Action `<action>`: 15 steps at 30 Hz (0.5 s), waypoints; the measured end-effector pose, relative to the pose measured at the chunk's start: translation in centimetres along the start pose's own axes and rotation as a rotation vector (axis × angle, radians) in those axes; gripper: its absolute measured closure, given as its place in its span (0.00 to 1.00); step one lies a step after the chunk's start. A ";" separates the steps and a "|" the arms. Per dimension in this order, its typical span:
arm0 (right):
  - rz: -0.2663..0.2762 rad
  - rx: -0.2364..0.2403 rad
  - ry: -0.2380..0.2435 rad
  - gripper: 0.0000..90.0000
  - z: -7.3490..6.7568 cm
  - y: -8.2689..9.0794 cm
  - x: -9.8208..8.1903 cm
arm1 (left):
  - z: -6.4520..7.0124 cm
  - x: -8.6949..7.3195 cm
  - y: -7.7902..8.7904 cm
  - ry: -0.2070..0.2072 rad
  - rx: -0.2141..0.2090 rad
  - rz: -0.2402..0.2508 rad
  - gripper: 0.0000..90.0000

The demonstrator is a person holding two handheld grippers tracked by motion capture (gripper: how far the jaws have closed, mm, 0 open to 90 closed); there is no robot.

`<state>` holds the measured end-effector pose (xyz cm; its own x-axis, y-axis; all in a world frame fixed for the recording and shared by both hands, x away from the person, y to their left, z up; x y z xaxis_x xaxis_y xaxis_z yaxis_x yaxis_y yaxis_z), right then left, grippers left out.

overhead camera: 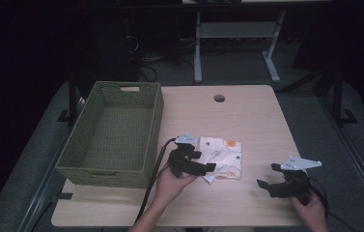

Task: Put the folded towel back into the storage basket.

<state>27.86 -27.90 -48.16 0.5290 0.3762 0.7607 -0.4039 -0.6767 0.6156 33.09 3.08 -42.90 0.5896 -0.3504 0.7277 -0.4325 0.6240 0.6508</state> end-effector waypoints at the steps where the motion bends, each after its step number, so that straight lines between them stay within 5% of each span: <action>1: -0.001 -0.002 0.001 0.15 0.0 0.0 0.0 | 0.0 0.2 -0.2 0.006 0.003 0.001 0.26; 15: 0.009 0.001 0.004 0.15 0.1 0.2 0.1 | 0.3 2.4 -3.6 -0.006 0.018 -0.058 0.28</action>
<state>27.88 -28.07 -47.98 0.5225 0.3723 0.7671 -0.4079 -0.6809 0.6083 35.88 -0.18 -43.46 0.6095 -0.3900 0.6902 -0.4103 0.5898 0.6956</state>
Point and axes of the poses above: each handheld gripper's, and its own axes: y roughly backward along the jaws, x roughly out of its top, z roughly to its right, the point moved 3 cm from there along -y, roughly forward along the jaws, and after that the axes turned 12 degrees about x, right-handed, at the moved point
